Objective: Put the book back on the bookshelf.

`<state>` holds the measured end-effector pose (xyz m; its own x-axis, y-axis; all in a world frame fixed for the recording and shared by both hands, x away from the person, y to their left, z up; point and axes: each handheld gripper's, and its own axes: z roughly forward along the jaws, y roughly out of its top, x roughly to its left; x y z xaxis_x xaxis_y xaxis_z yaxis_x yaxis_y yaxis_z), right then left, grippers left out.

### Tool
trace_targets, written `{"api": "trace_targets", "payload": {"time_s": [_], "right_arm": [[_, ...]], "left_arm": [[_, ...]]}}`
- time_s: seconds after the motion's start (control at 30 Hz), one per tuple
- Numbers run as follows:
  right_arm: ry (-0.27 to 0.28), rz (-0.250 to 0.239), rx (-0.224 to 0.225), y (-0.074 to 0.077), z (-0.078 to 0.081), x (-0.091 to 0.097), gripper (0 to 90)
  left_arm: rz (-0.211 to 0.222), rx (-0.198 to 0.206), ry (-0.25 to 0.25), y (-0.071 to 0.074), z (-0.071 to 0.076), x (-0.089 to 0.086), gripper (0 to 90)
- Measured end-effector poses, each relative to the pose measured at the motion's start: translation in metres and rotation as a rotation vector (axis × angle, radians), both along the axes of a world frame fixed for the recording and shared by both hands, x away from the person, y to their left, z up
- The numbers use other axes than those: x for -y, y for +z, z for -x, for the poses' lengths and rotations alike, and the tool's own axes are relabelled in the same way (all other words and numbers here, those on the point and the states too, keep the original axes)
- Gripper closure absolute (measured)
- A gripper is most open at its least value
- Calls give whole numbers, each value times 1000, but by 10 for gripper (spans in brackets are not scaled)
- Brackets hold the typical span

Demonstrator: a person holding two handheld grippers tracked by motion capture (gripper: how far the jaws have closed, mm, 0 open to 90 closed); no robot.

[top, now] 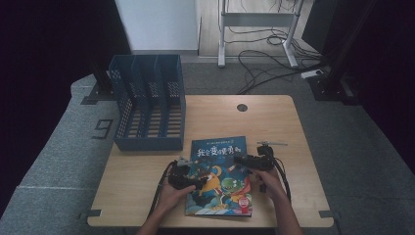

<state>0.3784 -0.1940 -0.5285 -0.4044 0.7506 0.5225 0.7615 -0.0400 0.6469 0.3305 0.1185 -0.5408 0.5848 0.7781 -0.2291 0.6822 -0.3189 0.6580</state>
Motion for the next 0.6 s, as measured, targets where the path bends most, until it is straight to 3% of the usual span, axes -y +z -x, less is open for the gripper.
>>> {"api": "trace_targets", "payload": {"time_s": [0.13,0.33,0.6], "right_arm": [[-13,52,24,-2,-1,-3,358],[-22,90,52,-5,-7,-7,398],[-26,72,55,-9,-12,-7,443]], "left_arm": [[-11,7,-3,0,0,1,102],[-8,4,-8,0,0,0,102],[-6,8,-5,0,2,0,109]]}}
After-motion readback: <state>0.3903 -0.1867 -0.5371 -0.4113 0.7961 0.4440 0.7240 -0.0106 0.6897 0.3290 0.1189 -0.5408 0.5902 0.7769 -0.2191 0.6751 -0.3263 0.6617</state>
